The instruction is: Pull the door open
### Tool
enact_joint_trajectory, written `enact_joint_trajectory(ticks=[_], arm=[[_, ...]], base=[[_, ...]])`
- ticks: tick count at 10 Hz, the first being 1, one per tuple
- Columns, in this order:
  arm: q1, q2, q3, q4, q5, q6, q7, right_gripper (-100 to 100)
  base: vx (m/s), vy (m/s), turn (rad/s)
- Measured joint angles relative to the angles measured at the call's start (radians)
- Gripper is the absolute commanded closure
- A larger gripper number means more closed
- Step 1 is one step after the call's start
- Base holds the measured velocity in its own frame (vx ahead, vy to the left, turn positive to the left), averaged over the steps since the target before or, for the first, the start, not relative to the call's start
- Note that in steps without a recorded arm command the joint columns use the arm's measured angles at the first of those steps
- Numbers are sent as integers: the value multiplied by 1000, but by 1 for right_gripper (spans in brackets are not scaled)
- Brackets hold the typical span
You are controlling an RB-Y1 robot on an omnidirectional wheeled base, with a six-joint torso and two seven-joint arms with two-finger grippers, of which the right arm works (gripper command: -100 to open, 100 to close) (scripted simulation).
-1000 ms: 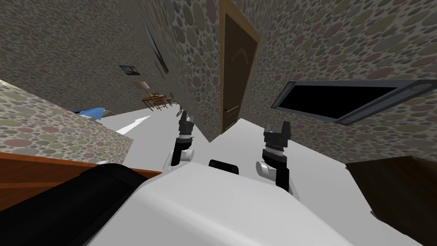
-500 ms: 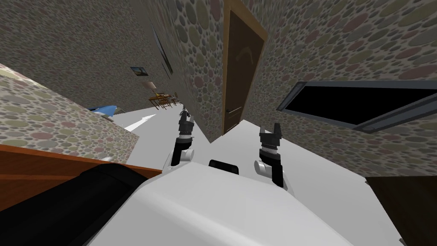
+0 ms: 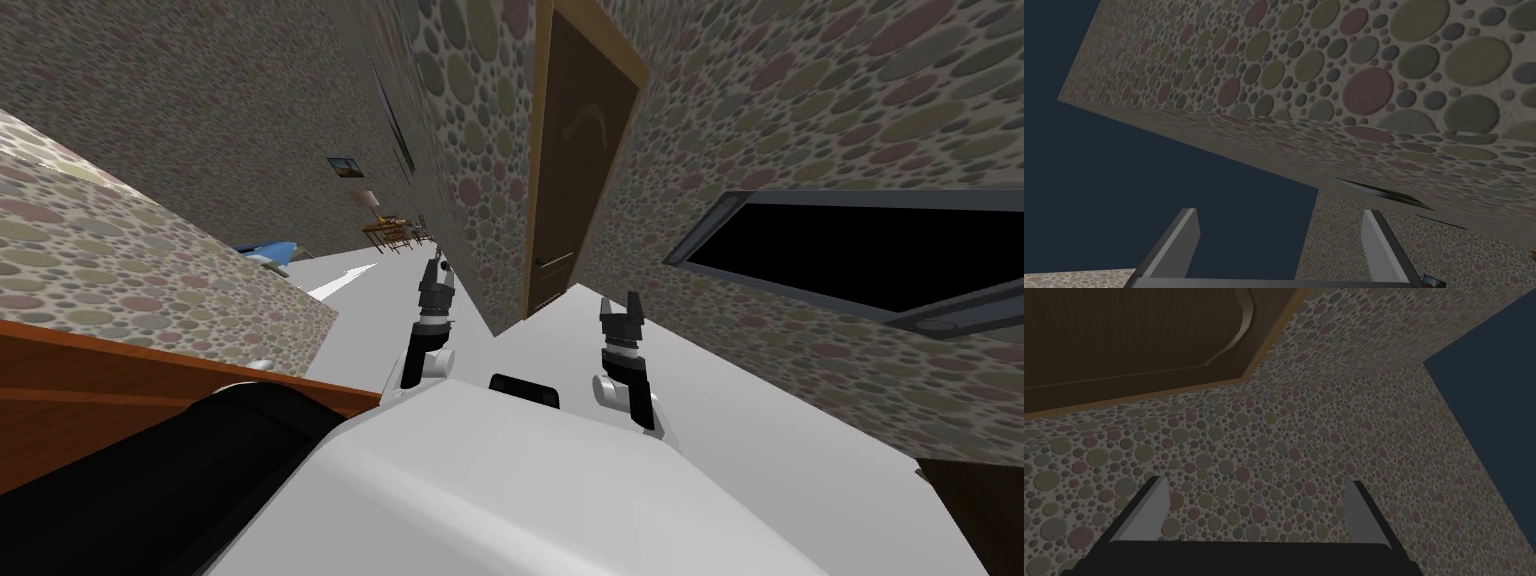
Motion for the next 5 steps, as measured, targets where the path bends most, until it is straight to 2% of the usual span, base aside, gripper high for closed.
enact_joint_trajectory(ticks=[1, 5], arm=[[-13, -12, -2, 26, -3, -3, -8, -100], [-56, -37, 12, 130, -2, -23, -23, -100]], base=[[86, -34, 134], [92, -50, 138]])
